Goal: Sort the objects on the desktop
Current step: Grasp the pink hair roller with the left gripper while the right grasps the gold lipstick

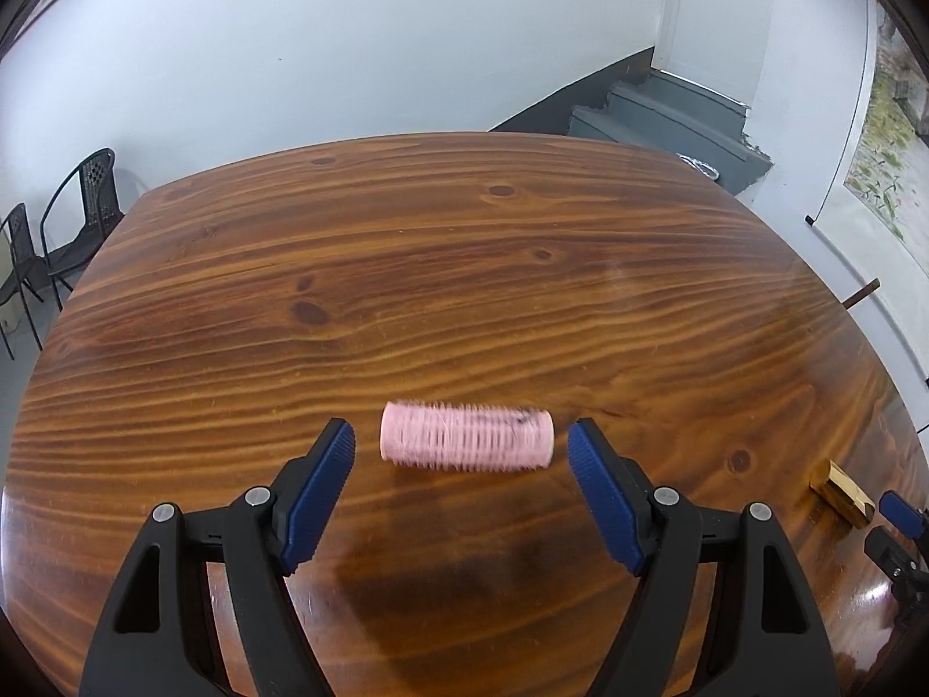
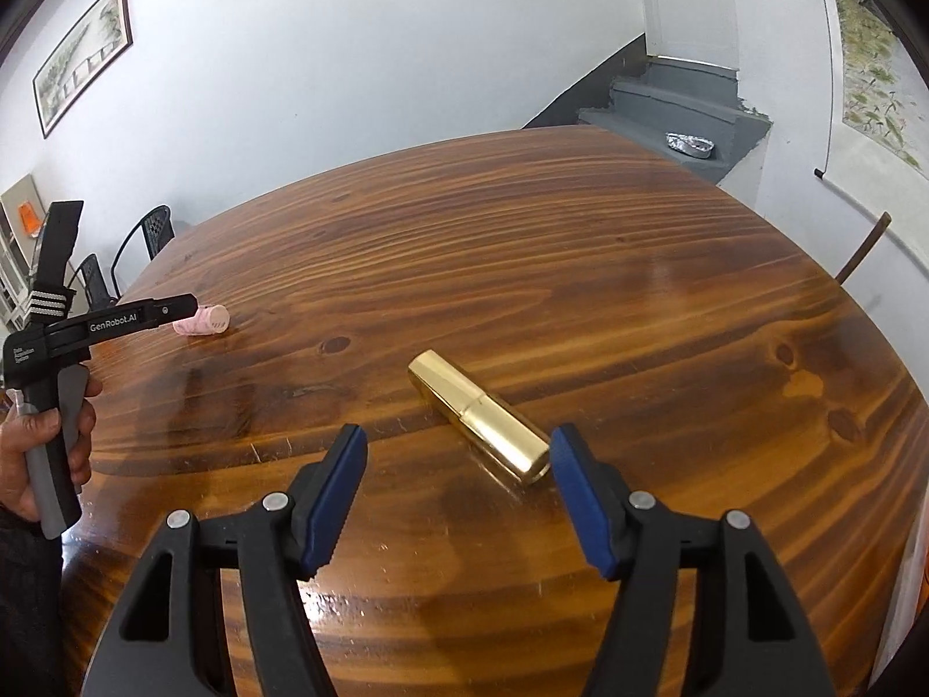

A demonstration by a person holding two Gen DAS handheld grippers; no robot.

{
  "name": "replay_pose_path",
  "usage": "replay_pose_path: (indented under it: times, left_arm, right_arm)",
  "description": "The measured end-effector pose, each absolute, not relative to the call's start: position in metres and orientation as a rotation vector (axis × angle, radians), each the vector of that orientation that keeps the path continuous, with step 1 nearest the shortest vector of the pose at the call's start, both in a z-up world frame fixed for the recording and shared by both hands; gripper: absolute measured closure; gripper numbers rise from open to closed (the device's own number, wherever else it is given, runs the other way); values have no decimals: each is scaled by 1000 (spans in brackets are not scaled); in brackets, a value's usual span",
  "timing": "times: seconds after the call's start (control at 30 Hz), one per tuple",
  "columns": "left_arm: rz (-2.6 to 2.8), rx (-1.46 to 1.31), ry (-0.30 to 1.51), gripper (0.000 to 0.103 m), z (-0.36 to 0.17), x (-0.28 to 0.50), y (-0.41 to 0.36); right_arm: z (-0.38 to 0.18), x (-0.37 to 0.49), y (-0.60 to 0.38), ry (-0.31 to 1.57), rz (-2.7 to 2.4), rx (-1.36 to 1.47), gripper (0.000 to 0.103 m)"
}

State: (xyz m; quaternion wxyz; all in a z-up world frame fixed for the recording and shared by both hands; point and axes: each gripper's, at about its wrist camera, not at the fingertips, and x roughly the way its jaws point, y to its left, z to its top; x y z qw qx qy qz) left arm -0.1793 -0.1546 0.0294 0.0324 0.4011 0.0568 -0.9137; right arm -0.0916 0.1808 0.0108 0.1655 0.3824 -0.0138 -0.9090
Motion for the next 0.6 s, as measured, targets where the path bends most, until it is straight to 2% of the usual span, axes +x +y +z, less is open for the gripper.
replay_pose_path:
  times: [0.23,0.6]
  left_arm:
    - [-2810,1257,152,24,23,-192,-155]
    - [-2801,1295,11,24,10,-198,-140]
  right_arm:
    - [15,-115,167,-48,-2589,1071,33]
    - [1,-138,152,-23,-2546,1095,33]
